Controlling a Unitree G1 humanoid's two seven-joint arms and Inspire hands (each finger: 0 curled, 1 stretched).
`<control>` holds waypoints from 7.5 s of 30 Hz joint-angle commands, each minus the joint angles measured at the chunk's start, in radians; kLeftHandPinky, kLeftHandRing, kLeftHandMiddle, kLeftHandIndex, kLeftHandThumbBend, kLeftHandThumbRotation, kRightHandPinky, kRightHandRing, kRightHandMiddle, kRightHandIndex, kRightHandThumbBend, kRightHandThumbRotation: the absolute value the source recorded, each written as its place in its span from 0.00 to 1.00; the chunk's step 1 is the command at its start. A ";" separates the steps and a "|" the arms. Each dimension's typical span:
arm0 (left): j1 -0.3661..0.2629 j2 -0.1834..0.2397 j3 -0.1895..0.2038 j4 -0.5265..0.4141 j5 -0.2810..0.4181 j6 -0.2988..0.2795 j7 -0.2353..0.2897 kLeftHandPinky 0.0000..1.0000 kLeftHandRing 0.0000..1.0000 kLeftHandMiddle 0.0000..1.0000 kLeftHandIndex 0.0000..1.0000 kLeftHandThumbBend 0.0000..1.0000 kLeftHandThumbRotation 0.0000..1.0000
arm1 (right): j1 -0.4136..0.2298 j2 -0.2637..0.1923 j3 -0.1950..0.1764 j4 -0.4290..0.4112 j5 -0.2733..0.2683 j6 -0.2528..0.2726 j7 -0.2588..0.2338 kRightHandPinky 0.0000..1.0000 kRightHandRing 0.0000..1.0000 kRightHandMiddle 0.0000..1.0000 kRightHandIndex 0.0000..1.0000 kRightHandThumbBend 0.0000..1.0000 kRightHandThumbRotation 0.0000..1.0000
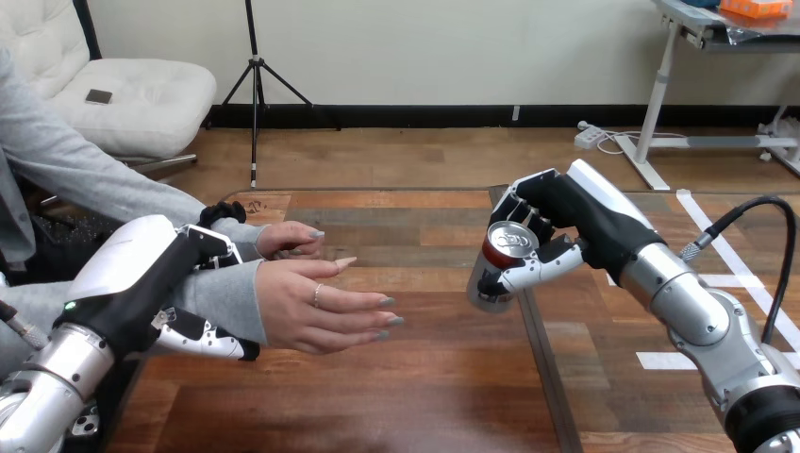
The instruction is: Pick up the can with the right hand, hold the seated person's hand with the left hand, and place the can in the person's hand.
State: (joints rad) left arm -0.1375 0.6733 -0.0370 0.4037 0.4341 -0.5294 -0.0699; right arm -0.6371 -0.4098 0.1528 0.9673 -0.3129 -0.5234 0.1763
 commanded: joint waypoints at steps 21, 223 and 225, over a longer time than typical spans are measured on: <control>-0.076 -0.054 0.010 -0.127 -0.044 -0.018 0.004 0.15 0.19 0.26 0.39 0.83 0.00 | -0.136 0.071 0.012 -0.059 -0.008 0.002 -0.028 0.31 0.34 0.39 0.40 0.86 0.00; -0.044 -0.110 0.017 -0.150 -0.067 -0.005 -0.044 0.17 0.21 0.28 0.40 0.78 0.00 | -0.123 0.229 0.067 -0.226 0.063 0.118 0.236 0.56 0.66 0.70 0.73 0.94 0.66; -0.044 -0.108 0.016 -0.151 -0.070 -0.004 -0.048 0.18 0.21 0.29 0.40 0.78 0.00 | -0.121 0.230 0.061 -0.221 0.074 0.120 0.245 0.58 0.68 0.72 0.75 0.97 0.72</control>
State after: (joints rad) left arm -0.1217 0.5885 -0.0134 0.3444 0.4015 -0.5084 -0.1139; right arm -0.7149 -0.1915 0.2345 0.7900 -0.2860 -0.3997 0.4080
